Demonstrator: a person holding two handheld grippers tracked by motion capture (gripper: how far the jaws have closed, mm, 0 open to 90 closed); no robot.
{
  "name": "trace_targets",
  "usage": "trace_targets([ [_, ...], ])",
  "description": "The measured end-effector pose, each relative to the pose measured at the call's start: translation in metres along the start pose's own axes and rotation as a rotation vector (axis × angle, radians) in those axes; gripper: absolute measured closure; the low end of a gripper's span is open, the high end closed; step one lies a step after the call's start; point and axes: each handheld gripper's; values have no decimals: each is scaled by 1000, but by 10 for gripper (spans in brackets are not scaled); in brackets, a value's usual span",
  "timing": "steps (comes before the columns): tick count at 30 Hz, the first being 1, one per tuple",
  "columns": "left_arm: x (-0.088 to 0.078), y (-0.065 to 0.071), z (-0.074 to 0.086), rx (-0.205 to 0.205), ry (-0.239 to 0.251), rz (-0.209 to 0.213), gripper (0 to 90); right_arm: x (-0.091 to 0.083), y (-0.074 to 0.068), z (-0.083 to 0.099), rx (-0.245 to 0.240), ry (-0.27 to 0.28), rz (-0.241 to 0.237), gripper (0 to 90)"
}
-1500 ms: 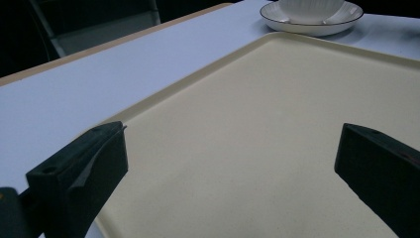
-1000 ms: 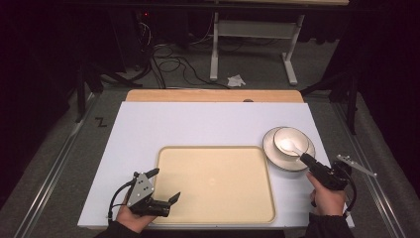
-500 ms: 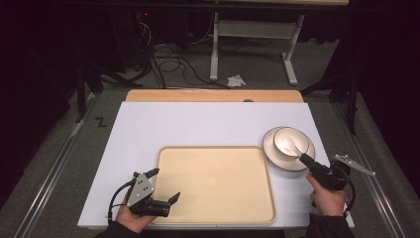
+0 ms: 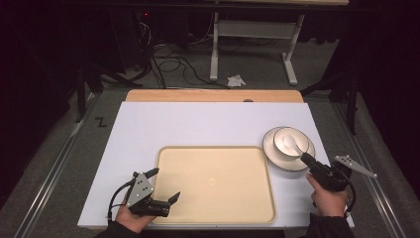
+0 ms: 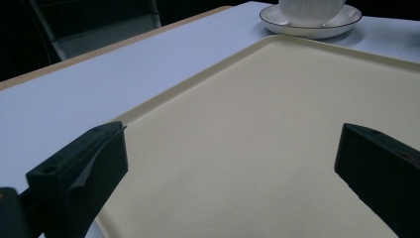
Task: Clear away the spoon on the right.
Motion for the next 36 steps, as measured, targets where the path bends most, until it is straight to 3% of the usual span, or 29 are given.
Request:
trace_targets([
  [22,0,0,0,2,2,-1,7,-14,-13,-5,-107,89,7,874],
  [30,-1,0,0,3,3,0,7,-24,-23,-9,-153,138,2,874],
  [36,-1,0,-1,3,3,0,7,-30,-39,-11,-194,158,-34,874],
])
Point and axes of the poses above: each handheld gripper's, and its own axes: x roughly forward along the jaws, z roughly out of its underside, y roughly to its right, and after that the axes turned 3 degrees about -x, right-handed
